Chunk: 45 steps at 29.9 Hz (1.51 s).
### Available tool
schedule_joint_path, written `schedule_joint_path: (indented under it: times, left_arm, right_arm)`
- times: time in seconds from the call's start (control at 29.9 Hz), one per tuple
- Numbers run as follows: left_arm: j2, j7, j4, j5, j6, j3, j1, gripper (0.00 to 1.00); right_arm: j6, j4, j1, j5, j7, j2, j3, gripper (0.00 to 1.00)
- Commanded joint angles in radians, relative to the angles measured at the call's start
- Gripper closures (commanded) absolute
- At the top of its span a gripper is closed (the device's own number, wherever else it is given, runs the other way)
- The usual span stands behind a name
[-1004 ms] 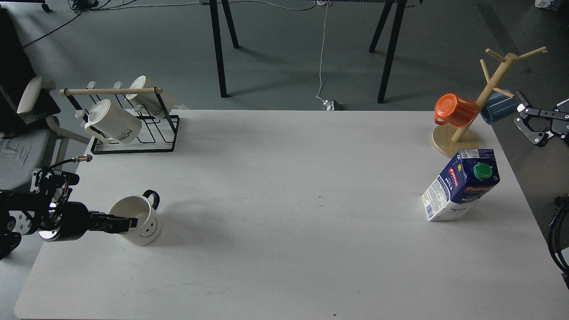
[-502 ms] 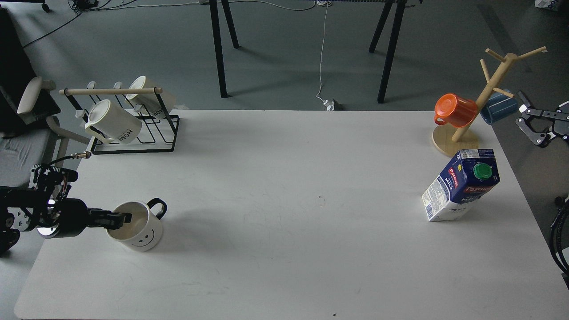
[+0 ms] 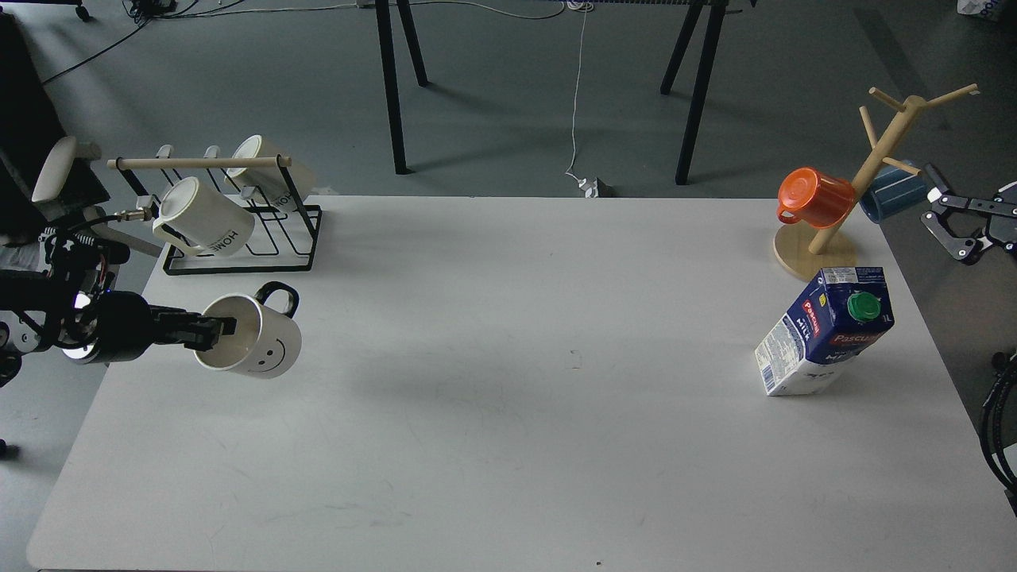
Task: Place cup and milk with both arms
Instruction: 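Carry the white mug toward the table center and set it down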
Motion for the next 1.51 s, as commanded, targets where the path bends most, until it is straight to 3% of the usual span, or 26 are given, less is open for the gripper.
schedule_joint_path:
  times: [0.0, 0.17, 0.47, 0.77, 0.87, 1.27, 1.47]
  left_arm:
    - [-0.012, 0.0, -0.089, 0.0, 0.0, -0.001, -0.119, 1.0]
    - [-0.139, 0.0, -0.186, 0.003, 0.0, 0.004, -0.191, 1.0]
    - [-0.413, 0.0, -0.172, 0.175, 0.0, 0.064, -0.181, 1.0]
    - [-0.565, 0.0, -0.045, 0.23, 0.0, 0.108, -0.159, 1.0]
    - [-0.616, 0.019, 0.013, 0.23, 0.0, 0.11, -0.159, 1.0]
    - [-0.717, 0.039, 0.157, 0.229, 0.0, 0.125, -0.156, 0.97]
    - [-0.716, 0.036, 0.161, 0.223, 0.0, 0.163, -0.154, 0.89]
  right_arm:
    - [-0.003, -0.02, 0.005, 0.0, 0.0, 0.001, 0.001, 0.01]
    - [-0.008, -0.042, 0.014, 0.002, -0.003, -0.005, 0.005, 0.01]
    - [-0.006, -0.043, 0.104, 0.076, -0.009, -0.054, 0.025, 0.01]
    - [-0.006, -0.057, 0.132, 0.127, -0.009, -0.082, 0.021, 0.01]
    - [-0.006, -0.057, 0.131, 0.127, -0.009, -0.081, 0.021, 0.01]
    - [-0.002, -0.057, 0.121, 0.127, -0.008, -0.081, 0.022, 0.01]
    - [0.0, -0.057, 0.118, 0.127, -0.008, -0.081, 0.025, 0.01]
